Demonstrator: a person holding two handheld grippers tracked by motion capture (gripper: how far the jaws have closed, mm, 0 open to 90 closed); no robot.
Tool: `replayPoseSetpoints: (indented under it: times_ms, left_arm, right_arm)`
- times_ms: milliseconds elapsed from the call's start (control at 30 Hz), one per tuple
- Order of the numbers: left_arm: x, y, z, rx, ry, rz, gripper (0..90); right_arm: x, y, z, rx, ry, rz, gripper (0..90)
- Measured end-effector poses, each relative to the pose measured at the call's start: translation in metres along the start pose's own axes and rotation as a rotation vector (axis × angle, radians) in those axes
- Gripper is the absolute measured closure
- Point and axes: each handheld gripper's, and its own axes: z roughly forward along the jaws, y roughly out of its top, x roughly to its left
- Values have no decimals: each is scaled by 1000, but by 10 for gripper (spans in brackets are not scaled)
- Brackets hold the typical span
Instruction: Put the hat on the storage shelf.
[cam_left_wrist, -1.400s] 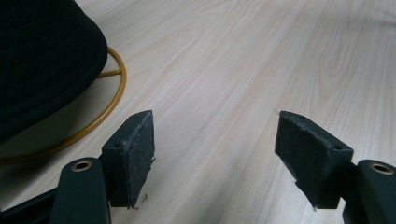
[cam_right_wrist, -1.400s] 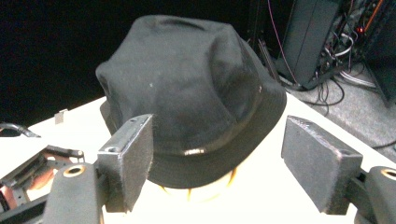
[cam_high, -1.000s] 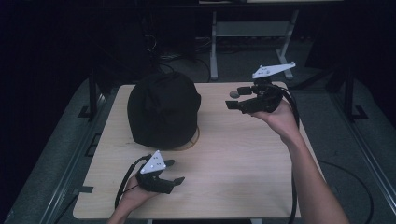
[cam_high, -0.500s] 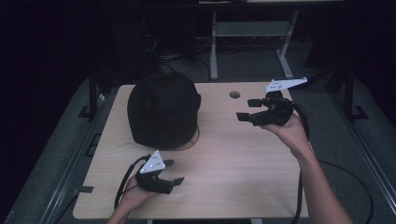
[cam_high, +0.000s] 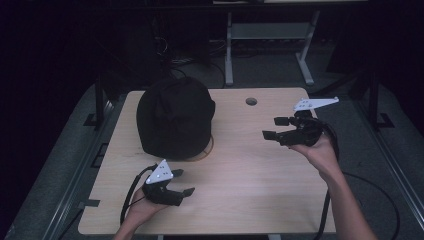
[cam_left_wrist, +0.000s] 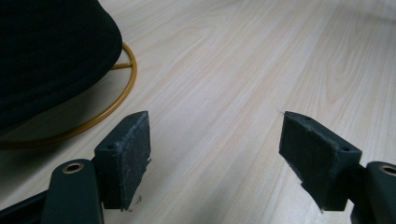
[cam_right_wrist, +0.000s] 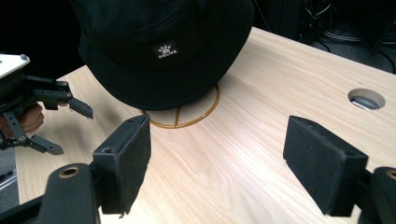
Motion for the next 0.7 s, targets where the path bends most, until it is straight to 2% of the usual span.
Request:
replayPoseSetpoints:
  times_ms: [700]
  left_arm:
    - [0, -1, 1, 11, -2, 4, 241]
  right_arm:
    - [-11, -42, -13, -3, -9, 61, 222]
